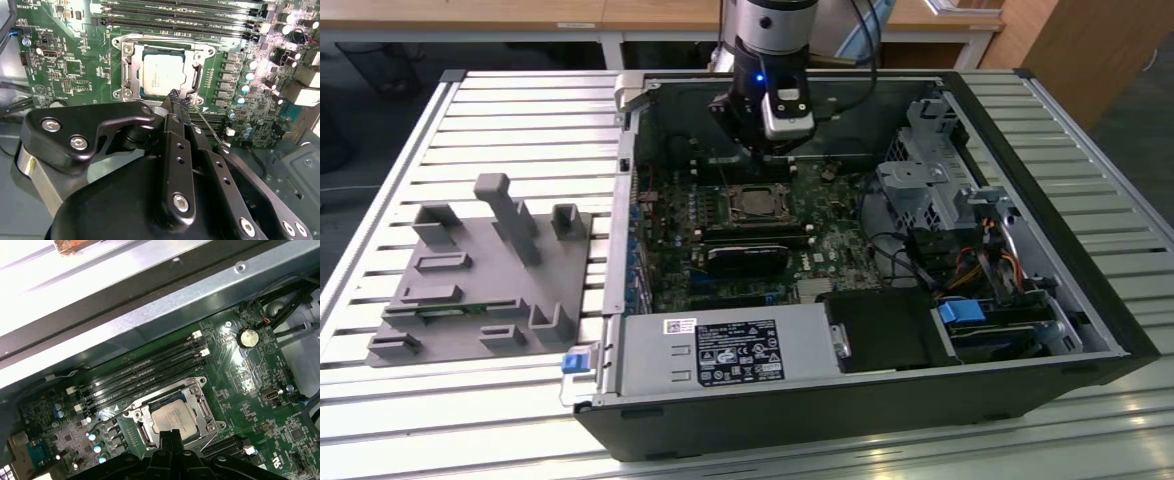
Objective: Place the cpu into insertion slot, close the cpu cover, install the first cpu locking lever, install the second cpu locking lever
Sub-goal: 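Install the first cpu locking lever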
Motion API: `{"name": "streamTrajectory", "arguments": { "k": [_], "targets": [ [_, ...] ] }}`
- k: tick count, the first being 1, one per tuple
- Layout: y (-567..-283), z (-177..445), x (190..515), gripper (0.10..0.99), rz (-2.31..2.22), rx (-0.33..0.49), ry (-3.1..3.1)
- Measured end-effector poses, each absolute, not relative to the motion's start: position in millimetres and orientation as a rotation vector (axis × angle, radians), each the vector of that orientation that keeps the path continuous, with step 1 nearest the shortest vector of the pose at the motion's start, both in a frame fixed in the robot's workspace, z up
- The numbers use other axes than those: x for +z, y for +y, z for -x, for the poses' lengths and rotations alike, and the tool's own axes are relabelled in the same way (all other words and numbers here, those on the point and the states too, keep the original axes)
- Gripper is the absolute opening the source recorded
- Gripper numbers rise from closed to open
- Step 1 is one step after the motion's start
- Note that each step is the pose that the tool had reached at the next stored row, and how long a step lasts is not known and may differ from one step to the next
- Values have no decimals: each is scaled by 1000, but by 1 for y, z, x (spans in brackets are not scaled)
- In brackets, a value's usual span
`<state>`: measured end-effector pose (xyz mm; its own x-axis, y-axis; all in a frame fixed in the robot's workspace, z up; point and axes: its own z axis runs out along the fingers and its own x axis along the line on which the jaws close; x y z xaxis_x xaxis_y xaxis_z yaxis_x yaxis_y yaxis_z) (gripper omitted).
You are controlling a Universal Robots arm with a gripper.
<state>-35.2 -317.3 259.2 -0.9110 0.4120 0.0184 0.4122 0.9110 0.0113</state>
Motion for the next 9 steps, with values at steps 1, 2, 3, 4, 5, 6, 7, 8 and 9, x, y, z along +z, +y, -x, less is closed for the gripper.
{"name": "streamTrajectory", "arguments": {
  "k": [1,2,3,4,5,6,7,8,9],
  "targets": [
    [-317,35,259,106,641,-23,-3059],
    [-317,35,259,106,620,-23,-3064],
    [-317,35,259,106,597,-23,-3068],
    [-317,35,259,106,572,-23,-3073],
    [-317,35,259,106,547,-22,-3077],
    [-317,35,259,106,523,-22,-3081],
    [-317,35,259,106,501,-22,-3085],
    [-317,35,259,106,478,-22,-3088],
    [-317,35,259,106,453,-22,-3092]
  ]
}}
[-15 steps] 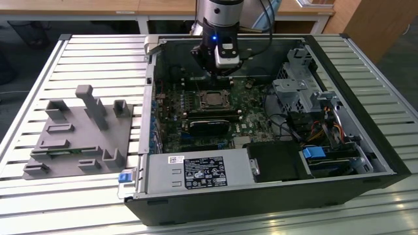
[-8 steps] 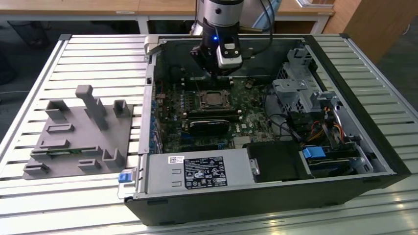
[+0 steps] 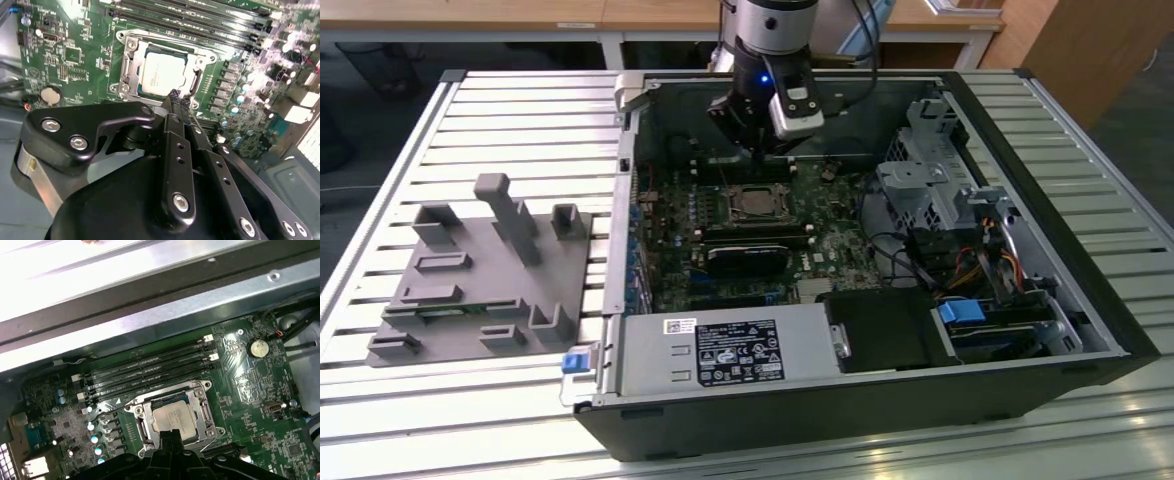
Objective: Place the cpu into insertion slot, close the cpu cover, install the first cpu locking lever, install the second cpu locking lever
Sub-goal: 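Install the first cpu locking lever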
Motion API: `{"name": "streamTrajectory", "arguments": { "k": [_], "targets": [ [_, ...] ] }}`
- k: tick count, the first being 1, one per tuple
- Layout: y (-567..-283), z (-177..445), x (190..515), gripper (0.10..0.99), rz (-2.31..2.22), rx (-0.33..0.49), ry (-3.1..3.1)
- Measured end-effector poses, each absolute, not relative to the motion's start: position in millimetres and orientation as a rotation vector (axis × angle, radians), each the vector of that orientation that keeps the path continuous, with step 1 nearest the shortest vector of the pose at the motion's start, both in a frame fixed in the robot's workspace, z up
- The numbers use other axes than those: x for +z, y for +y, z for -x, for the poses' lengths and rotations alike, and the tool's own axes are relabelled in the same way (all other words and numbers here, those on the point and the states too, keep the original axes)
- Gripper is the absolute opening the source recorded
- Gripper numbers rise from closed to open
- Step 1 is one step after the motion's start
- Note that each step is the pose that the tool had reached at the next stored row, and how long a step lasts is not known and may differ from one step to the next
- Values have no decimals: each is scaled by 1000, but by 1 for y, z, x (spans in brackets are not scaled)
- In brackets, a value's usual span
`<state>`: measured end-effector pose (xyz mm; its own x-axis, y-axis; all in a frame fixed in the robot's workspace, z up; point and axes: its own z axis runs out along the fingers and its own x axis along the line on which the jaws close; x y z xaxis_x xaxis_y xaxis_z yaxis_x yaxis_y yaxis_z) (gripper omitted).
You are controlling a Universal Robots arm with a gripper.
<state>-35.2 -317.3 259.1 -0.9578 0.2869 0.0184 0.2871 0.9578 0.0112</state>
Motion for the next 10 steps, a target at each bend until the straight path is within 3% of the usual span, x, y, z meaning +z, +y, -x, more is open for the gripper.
{"name": "streamTrajectory", "arguments": {
  "k": [10],
  "targets": [
    [-317,35,258,106,319,-26,-3120]
  ]
}}
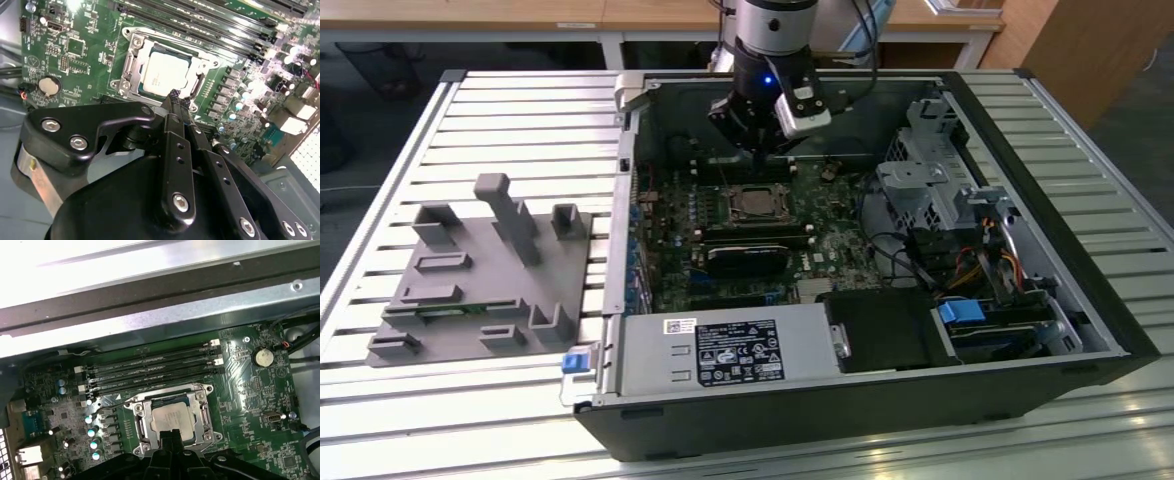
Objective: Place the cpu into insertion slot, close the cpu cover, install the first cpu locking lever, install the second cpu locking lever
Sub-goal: 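Install the first cpu locking lever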
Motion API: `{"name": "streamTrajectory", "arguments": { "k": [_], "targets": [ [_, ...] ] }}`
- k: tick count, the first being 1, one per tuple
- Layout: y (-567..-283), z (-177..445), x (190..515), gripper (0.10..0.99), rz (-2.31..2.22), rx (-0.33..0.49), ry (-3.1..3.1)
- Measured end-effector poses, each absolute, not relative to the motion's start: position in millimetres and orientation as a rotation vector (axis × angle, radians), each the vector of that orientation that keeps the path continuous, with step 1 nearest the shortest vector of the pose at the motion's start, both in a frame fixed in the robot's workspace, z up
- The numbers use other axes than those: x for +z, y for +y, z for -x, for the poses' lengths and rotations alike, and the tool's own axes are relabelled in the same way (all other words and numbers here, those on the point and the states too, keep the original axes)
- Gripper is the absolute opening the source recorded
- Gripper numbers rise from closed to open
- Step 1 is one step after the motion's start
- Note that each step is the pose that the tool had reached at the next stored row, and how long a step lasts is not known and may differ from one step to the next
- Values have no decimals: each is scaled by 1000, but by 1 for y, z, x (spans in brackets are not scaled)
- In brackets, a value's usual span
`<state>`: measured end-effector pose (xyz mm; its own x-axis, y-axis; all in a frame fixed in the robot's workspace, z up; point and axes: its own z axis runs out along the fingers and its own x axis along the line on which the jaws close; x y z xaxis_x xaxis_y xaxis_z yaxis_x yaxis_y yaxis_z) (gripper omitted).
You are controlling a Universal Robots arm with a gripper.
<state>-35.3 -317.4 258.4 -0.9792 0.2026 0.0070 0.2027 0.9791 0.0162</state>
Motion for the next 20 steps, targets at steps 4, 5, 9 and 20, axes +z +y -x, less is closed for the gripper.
{"name": "streamTrajectory", "arguments": {
  "k": [4,5,9,20],
  "targets": [
    [-317,35,258,106,259,-40,-3132],
    [-317,35,258,106,237,-45,-3133],
    [-317,35,258,106,157,-59,-3138],
    [-317,50,257,106,90,-65,-3176]
  ]
}}
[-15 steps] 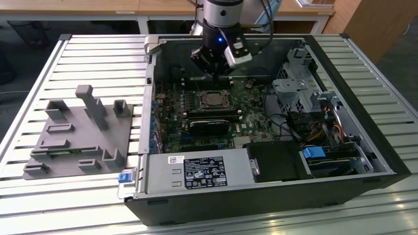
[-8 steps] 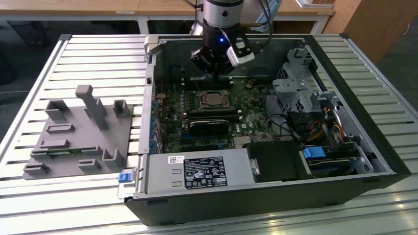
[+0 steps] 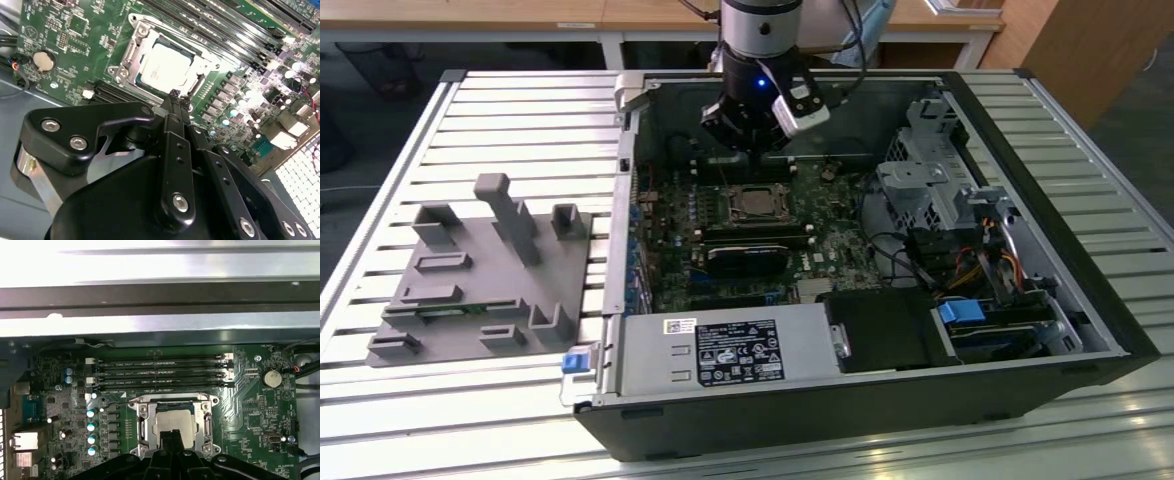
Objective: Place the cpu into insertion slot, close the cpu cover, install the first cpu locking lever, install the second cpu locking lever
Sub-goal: 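Install the first cpu locking lever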
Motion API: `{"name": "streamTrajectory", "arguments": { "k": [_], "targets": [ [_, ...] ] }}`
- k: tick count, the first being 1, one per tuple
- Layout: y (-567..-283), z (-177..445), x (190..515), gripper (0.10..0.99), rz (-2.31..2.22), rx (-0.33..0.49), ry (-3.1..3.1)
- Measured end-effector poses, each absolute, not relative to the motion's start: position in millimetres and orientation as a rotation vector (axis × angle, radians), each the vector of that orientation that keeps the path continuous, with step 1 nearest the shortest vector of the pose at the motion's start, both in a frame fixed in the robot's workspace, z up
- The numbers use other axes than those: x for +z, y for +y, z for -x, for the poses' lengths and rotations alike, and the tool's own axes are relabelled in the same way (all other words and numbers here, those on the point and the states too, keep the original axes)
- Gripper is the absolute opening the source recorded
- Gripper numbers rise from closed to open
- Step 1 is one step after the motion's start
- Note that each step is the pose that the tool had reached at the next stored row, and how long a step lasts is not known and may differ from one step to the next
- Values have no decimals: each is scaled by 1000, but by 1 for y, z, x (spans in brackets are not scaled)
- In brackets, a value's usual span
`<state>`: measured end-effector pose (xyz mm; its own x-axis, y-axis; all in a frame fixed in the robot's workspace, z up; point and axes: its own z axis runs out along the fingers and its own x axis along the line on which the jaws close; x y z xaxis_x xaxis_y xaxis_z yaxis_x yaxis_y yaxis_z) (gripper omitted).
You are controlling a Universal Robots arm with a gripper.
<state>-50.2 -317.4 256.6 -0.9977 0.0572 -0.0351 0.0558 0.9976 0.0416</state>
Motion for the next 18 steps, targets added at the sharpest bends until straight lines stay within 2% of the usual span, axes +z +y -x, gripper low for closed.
{"name": "streamTrajectory", "arguments": {
  "k": [18],
  "targets": [
    [-316,82,254,106,-33,70,3101]
  ]
}}
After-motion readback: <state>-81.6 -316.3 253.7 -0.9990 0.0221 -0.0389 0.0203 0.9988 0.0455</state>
